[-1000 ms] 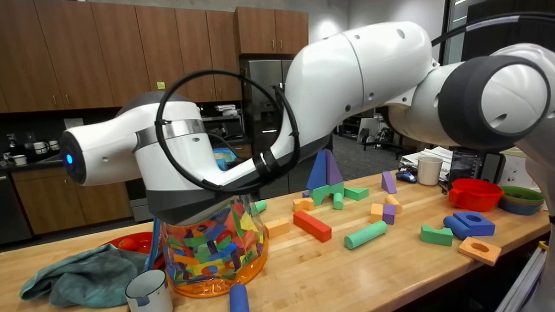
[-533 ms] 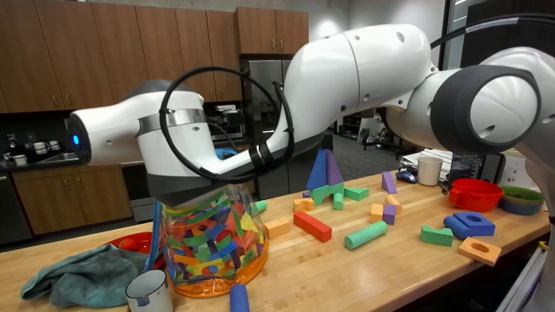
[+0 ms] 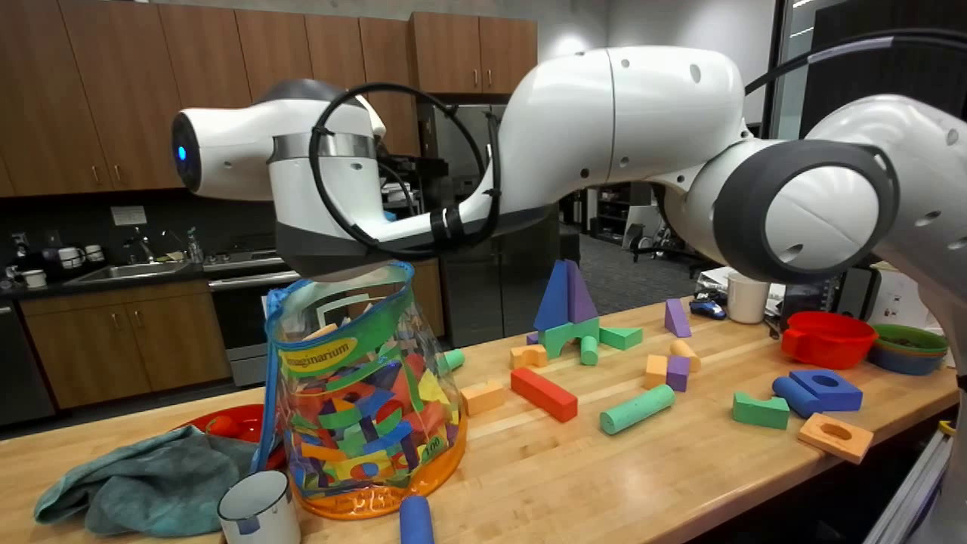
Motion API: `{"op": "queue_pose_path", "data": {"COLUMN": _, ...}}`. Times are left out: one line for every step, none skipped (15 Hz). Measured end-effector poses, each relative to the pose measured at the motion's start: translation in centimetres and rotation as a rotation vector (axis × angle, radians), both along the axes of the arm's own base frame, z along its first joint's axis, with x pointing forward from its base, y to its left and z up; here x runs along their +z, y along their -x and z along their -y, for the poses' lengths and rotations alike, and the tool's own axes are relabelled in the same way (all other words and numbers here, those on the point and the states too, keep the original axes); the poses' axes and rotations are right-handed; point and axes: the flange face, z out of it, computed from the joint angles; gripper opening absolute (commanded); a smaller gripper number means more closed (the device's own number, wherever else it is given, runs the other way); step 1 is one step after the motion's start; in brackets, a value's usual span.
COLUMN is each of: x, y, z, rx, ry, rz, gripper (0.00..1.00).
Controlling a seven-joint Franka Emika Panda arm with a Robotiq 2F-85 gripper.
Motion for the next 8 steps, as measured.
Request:
{"op": "queue_pose_path", "data": {"x": -0.2, "y": -0.5, "z": 0.5, "rx": -0.019, "ry": -0.004, "rz": 0.017, "gripper": 1.0}}
{"op": "queue_pose_path", "data": {"x": -0.6, "y": -0.9, "z": 1.1, "rx": -0.039, "ry": -0.004, "rz": 0.034, "gripper": 1.0}}
{"op": "queue_pose_path", "data": {"x": -1.0, "y": -1.4, "z": 1.7, "rx": -0.06, "ry": -0.003, "rz": 0.048, "gripper": 1.0}}
{"op": "queue_pose_path", "data": {"x": -1.4, "y": -1.8, "z": 2.3, "rx": -0.082, "ry": 0.0, "rz": 0.062, "gripper": 1.0}}
{"op": "queue_pose_path", "data": {"x": -1.7, "y": -2.3, "z": 2.9, "rx": -0.104, "ry": 0.002, "rz": 0.074, "gripper": 1.0}}
{"op": "queue_pose_path", "data": {"x": -2.0, "y": -2.7, "z": 3.6, "rx": -0.128, "ry": 0.005, "rz": 0.086, "gripper": 1.0}}
{"op": "queue_pose_path", "data": {"x": -2.2, "y": -3.2, "z": 4.4, "rx": -0.153, "ry": 0.006, "rz": 0.098, "gripper": 1.0}}
{"op": "queue_pose_path", "data": {"x": -2.2, "y": -3.6, "z": 5.2, "rx": -0.176, "ry": 0.007, "rz": 0.108, "gripper": 1.0}}
